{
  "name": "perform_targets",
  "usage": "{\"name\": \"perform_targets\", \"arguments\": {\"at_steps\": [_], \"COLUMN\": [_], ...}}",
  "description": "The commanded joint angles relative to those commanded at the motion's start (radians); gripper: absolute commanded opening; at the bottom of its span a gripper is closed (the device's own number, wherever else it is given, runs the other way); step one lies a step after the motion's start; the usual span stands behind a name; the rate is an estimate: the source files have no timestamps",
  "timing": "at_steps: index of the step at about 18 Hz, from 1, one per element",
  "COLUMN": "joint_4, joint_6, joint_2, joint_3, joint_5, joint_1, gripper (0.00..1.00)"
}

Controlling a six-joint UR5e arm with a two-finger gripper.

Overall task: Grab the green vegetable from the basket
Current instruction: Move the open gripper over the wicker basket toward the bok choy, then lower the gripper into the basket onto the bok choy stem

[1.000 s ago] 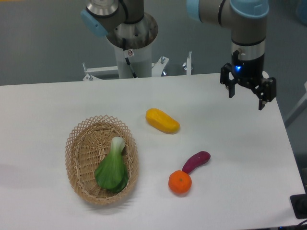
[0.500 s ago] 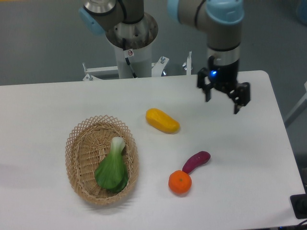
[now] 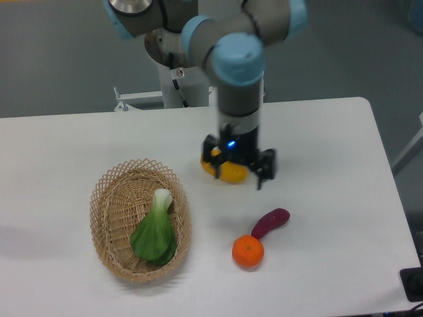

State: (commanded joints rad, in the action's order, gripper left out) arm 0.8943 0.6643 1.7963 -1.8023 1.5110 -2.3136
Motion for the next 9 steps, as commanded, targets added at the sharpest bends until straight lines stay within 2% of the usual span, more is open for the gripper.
{"name": "perform_targets", "arguments": {"at_steps": [6, 9], "joint_4": [-0.021, -0.023], "joint_6": [-0.080, -0.078], "joint_2": [0.052, 0.086], "joint_3": [-0.031, -0.040], "joint_5": [0.003, 0.005], "joint_1": [0.114, 0.135], "gripper": [1.00, 1.00]}}
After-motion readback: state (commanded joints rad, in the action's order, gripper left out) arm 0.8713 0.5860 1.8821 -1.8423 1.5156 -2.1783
